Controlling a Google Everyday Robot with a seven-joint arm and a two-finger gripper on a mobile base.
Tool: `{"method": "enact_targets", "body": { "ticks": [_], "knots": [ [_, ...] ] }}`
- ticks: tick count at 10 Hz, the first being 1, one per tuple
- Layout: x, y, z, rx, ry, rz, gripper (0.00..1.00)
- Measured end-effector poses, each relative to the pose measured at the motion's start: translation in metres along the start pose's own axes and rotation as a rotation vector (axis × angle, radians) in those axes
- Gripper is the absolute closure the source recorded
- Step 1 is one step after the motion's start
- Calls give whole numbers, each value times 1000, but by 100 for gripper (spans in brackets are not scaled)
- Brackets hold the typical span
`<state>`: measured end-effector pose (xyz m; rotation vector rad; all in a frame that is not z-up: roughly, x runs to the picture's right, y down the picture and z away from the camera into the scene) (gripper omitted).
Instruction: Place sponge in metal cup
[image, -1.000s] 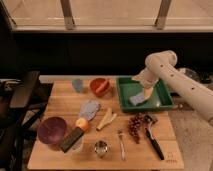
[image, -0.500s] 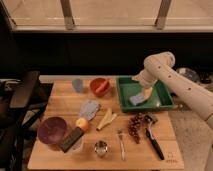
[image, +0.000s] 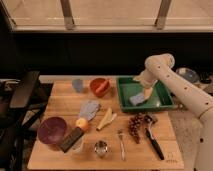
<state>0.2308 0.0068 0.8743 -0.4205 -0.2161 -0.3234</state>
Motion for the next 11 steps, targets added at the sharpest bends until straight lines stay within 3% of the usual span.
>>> {"method": "enact_targets", "body": {
  "ticks": [5, 10, 11],
  "knots": [
    [23, 13, 39, -37, -35, 52, 20],
    [17, 28, 86, -75, -113, 61, 21],
    [14, 31, 91, -91, -121, 59, 25]
  ]
}}
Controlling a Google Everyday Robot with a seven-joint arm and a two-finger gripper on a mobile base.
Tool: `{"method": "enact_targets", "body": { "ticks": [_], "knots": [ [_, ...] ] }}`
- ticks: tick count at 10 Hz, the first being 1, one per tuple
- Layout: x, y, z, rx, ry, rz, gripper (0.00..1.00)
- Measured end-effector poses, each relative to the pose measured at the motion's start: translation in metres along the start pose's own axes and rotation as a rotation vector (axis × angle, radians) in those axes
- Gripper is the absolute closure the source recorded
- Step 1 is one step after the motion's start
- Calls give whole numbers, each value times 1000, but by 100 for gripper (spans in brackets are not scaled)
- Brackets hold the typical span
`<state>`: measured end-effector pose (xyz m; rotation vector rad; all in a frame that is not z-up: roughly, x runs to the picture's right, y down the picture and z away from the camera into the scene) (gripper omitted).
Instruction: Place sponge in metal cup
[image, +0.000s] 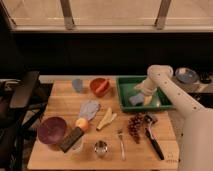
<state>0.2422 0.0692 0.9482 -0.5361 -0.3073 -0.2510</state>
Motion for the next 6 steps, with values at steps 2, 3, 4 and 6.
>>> {"method": "enact_targets", "body": {
  "ticks": [2, 3, 4, 6],
  "knots": [
    [-4, 2, 4, -13, 6, -10, 43],
    [-5, 3, 3, -11, 13, -12, 55],
    [-4, 4, 1, -10, 21, -12, 65],
    [-5, 2, -4, -1, 32, -12, 83]
  ]
}}
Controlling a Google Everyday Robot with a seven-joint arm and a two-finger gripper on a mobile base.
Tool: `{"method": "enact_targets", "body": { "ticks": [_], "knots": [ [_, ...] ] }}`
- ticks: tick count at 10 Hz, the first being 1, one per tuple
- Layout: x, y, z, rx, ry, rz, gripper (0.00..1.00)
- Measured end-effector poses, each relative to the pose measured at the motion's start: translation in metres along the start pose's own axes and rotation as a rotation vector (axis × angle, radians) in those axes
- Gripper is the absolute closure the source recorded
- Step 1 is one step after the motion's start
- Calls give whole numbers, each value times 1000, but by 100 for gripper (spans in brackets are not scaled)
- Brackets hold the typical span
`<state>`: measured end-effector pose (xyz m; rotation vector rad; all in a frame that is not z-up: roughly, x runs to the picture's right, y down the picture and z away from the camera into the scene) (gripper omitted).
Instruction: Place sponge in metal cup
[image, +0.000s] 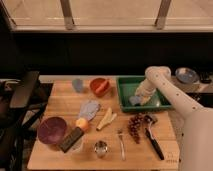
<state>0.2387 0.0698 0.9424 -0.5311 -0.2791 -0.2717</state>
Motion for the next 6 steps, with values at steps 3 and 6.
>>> {"method": "enact_targets", "body": {
  "ticks": [3, 6],
  "knots": [
    [3, -5, -38, 92, 32, 61, 100],
    [-16, -13, -89, 137, 32, 17, 100]
  ]
}}
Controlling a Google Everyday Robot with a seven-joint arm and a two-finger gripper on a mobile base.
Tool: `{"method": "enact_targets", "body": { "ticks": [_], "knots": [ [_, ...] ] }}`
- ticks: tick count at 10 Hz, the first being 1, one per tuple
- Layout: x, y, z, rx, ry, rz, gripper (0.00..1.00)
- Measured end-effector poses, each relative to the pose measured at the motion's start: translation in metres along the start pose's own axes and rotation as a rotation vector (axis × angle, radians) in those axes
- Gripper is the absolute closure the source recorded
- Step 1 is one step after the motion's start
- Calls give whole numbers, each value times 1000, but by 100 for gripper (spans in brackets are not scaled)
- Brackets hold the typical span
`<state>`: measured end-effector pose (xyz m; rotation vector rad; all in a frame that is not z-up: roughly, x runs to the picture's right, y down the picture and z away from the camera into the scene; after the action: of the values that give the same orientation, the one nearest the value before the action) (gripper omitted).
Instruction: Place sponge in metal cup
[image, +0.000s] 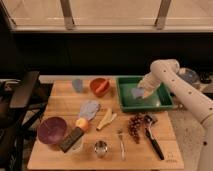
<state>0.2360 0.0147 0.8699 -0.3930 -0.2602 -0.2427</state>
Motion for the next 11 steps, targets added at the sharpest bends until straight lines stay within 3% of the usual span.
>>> {"method": "enact_targets", "body": {
  "ticks": [3, 7, 11],
  "knots": [
    [-42, 17, -25, -8, -21, -80, 100],
    [-103, 76, -38, -32, -68, -129, 100],
    [-116, 89, -40, -40, -78, -137, 100]
  ]
}}
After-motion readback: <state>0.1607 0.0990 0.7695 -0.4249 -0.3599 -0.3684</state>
